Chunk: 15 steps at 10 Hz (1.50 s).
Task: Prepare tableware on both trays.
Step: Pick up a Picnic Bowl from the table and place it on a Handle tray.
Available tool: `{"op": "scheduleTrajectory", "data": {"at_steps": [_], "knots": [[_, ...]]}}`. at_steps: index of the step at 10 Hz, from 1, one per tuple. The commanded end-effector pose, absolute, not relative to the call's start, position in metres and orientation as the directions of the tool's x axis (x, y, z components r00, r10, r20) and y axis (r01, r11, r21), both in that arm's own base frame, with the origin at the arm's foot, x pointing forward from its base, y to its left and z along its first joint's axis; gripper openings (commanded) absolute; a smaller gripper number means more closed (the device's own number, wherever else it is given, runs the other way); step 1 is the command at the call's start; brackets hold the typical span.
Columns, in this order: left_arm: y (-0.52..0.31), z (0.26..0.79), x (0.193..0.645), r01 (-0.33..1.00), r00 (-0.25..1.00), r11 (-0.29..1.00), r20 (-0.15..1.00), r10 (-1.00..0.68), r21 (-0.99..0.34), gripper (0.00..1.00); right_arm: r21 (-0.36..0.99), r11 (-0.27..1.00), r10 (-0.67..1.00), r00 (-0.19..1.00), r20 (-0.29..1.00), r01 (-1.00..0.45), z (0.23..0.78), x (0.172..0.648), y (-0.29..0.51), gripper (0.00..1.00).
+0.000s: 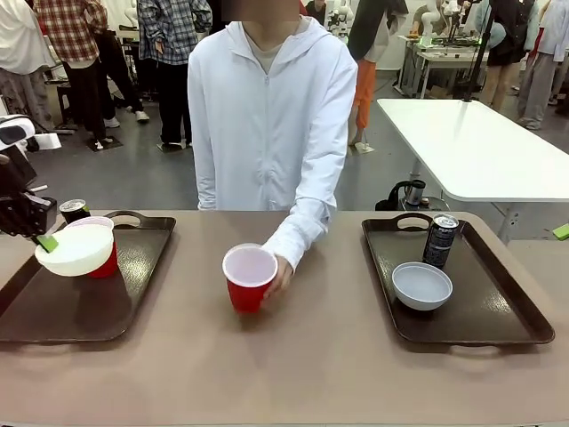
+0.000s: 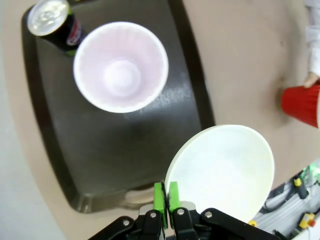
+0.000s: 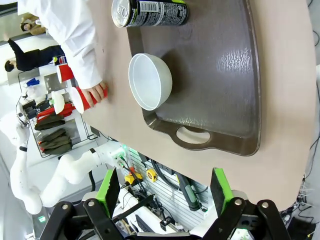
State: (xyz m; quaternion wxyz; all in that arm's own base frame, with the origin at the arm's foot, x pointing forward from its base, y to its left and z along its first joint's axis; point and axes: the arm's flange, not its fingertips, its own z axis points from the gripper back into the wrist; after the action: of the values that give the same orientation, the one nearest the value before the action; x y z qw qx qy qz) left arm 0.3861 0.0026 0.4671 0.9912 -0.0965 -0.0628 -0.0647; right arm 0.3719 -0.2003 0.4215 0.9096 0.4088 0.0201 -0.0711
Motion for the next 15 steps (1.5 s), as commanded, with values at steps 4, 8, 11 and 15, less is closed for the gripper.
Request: {"op": "scheduleTrajectory", "data": {"at_steps": [4,8,11,15], "knots": [[0.014,0.392,0.406,0.086,0.985,0.990,0.161,-0.068,-0.108,0.00,0.743,0.654,-0.112,0.990,-0.092,0.143,0.422,0.372,-0.200,0.95],[0.013,0.371,0.405,0.081,0.982,0.991,0.179,-0.061,-0.109,0.00,0.743,0.654,-0.112,0.990,-0.092,0.143,0.422,0.372,-0.200,0.95],[0.013,0.374,0.404,0.077,0.987,0.990,0.146,-0.059,-0.119,1.00,0.743,0.654,-0.112,0.990,-0.092,0.143,0.422,0.372,-0.200,0.95],[0.006,0.393,0.389,0.073,0.993,0.994,0.094,-0.065,-0.083,1.00,0.743,0.654,-0.112,0.990,-0.092,0.143,0.422,0.372,-0.200,0.95]]}}
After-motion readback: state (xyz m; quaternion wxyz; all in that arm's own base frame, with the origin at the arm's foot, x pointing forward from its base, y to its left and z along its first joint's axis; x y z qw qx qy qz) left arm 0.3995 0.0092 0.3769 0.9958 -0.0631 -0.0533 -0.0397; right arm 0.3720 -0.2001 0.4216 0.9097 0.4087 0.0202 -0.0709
